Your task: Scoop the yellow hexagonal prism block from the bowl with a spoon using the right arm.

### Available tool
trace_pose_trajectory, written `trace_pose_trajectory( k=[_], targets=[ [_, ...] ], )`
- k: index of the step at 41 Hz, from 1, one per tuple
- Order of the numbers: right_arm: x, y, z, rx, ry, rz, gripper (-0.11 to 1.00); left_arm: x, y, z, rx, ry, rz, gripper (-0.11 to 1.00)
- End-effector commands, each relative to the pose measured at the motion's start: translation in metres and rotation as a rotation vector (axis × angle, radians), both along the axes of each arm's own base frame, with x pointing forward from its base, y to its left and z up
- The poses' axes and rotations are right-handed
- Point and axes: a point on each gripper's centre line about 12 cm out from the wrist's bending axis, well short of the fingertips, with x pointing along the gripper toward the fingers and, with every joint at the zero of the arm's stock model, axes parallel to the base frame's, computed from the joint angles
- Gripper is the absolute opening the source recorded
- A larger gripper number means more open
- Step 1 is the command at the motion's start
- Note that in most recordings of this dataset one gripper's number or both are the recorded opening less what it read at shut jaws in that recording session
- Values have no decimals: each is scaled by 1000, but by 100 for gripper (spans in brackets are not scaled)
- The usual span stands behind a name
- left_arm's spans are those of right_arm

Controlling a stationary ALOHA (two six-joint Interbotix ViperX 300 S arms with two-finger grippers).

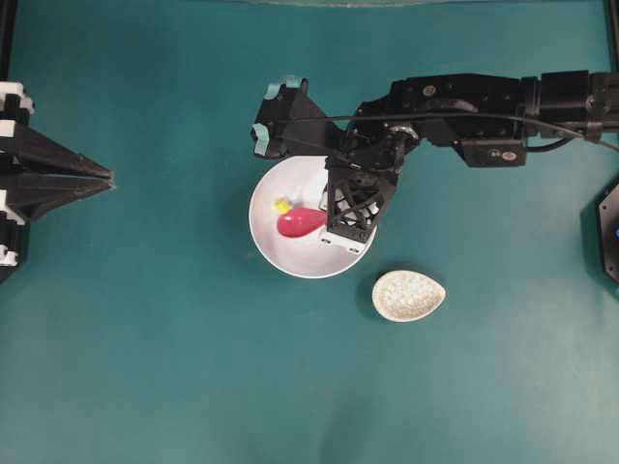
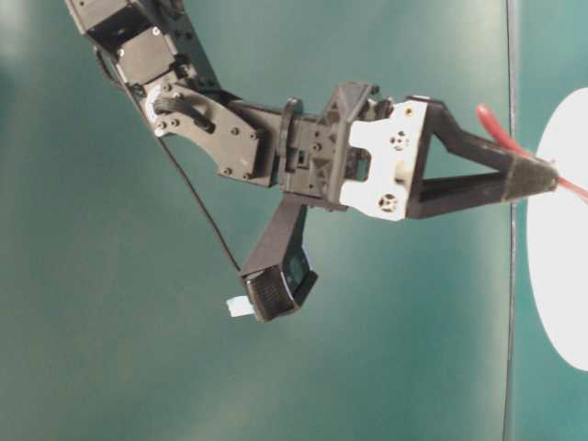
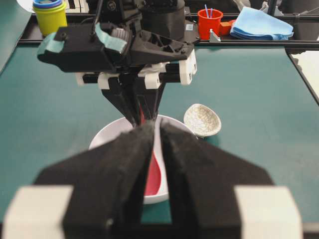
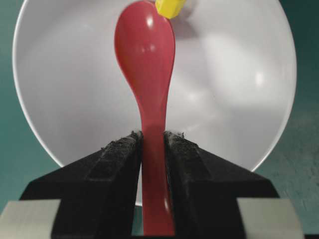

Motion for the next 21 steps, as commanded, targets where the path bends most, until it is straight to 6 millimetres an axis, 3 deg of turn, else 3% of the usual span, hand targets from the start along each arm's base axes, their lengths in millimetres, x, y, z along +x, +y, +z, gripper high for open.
trace_pose_trajectory(
  k=[1, 21],
  targets=[
    [2, 0, 9, -11, -48, -6, 24, 2, 0, 12, 0, -32, 0, 14],
    [4, 3, 4, -23, -88, -10, 21, 2, 0, 12, 0, -32, 0, 14]
  ],
)
